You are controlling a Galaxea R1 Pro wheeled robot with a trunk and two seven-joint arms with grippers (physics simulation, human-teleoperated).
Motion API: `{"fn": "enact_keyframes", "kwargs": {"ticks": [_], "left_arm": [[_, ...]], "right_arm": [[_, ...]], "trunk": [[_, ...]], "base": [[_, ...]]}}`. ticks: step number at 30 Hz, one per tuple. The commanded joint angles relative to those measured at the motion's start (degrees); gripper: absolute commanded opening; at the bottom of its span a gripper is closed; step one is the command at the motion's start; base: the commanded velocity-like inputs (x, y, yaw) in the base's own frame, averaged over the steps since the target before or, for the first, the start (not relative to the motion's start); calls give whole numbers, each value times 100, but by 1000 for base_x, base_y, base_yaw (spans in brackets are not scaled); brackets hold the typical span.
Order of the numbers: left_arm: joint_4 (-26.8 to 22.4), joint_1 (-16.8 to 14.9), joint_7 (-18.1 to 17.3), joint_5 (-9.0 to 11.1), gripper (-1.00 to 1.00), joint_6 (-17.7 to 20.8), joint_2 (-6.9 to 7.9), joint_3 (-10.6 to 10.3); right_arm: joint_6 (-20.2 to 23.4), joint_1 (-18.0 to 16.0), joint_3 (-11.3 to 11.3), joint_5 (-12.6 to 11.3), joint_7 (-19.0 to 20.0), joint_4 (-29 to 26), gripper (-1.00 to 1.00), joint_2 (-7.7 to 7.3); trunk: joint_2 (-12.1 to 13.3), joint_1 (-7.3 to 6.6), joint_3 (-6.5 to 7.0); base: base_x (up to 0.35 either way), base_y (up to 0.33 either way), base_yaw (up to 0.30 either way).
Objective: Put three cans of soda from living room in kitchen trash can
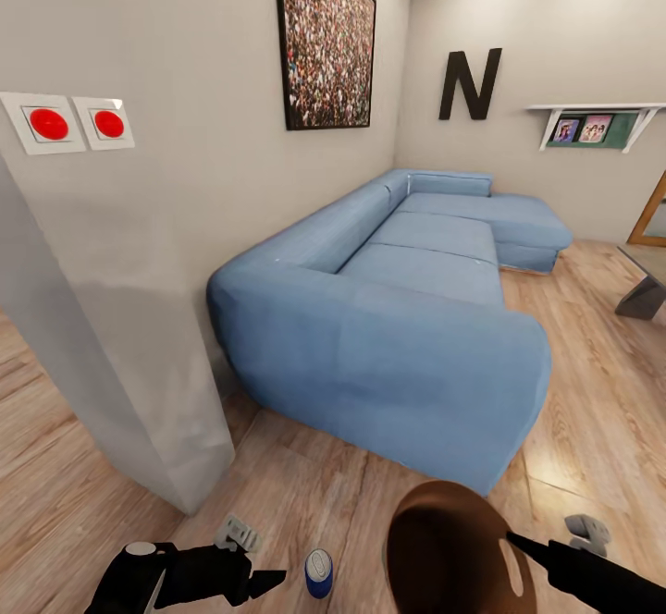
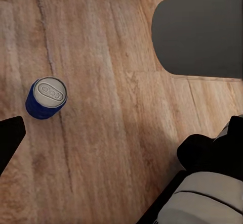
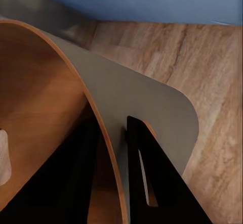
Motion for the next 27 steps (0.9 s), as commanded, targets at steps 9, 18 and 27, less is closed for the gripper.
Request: {"fn": "enact_keyframes", "kwargs": {"ticks": [9,18,27], "left_arm": [[10,0,10,-4,100,-1,-11,0],[5,0,13,-4,100,-6,-9,0],[10,0,13,-4,100,-9,-8,0]], "right_arm": [[27,0,-321,-163,145,-9,-100,-5],[24,0,-398,-163,224,-10,-100,10],[14,0,-687,-163,300,-10,-100,21]], "trunk": [[0,0,0],[0,0,-15],[0,0,-95]], "base": [[0,0,0],[0,0,0],[0,0,0]]}}
